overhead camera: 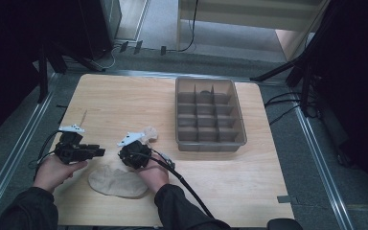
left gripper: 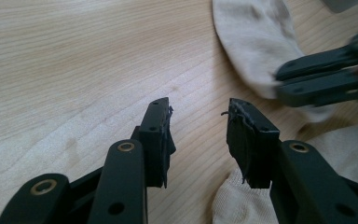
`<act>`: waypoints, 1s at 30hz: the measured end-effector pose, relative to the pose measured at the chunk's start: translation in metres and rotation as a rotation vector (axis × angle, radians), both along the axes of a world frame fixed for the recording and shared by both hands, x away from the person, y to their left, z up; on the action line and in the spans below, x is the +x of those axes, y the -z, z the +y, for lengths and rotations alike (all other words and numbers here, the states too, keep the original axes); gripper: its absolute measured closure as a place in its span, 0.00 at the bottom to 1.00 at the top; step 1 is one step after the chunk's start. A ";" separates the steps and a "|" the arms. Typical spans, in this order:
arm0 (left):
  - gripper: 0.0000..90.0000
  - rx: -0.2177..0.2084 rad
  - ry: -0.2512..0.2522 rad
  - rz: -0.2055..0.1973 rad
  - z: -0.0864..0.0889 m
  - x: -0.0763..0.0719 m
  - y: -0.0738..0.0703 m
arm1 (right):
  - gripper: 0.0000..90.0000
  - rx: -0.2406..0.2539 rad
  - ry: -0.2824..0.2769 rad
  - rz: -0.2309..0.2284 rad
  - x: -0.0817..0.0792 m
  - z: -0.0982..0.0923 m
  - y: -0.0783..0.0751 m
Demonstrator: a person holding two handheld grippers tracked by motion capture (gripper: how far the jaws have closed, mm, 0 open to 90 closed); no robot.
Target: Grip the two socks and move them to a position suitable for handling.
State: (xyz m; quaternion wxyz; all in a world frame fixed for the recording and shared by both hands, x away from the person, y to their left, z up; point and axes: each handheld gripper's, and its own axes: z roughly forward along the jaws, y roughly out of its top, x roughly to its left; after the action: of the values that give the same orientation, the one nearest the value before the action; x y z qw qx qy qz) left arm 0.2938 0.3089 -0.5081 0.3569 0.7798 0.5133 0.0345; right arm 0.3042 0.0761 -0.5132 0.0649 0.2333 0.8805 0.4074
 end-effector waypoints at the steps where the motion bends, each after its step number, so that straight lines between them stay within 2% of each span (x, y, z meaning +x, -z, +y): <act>1: 0.66 -0.002 -0.003 -0.002 0.000 0.000 0.000 | 0.94 0.011 -0.024 -0.003 -0.002 -0.001 -0.008; 3: 0.66 -0.005 -0.008 -0.007 0.001 -0.001 -0.002 | 0.94 0.033 -0.070 -0.002 -0.010 -0.003 -0.022; 5: 0.66 -0.011 -0.010 -0.011 0.001 -0.002 -0.004 | 0.94 0.023 -0.130 -0.005 -0.021 -0.007 -0.031; 7: 0.65 -0.010 -0.003 -0.016 -0.002 -0.002 -0.005 | 0.94 0.008 -0.185 -0.019 -0.032 -0.015 -0.034; 9: 0.65 0.002 0.013 -0.022 -0.008 -0.001 -0.005 | 0.93 0.018 -0.208 -0.003 -0.041 -0.026 -0.032; 12: 0.62 0.003 0.041 -0.032 -0.019 0.003 -0.006 | 0.93 0.026 -0.206 0.031 -0.050 -0.040 -0.024; 14: 0.59 0.009 0.058 -0.041 -0.028 0.008 -0.006 | 0.93 0.021 -0.208 0.035 -0.056 -0.045 -0.017; 17: 0.58 -0.004 0.071 -0.040 -0.038 0.015 -0.004 | 0.91 0.013 -0.200 0.052 -0.062 -0.051 -0.007; 21: 0.58 0.017 0.098 -0.037 -0.050 0.024 -0.002 | 0.79 0.018 -0.176 0.063 -0.067 -0.059 0.003; 24: 0.58 0.025 0.128 -0.037 -0.058 0.029 -0.001 | 0.77 0.026 -0.161 0.065 -0.070 -0.064 0.003; 30: 0.58 0.026 0.196 -0.057 -0.080 0.039 -0.003 | 0.77 0.077 -0.110 0.036 -0.075 -0.075 -0.008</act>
State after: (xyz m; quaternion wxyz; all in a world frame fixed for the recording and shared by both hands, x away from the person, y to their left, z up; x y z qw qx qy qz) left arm 0.3333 0.2288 -0.5053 0.3627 0.8295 0.4237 0.0281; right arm 0.2296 0.0010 -0.5048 0.0173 0.1940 0.8767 0.4398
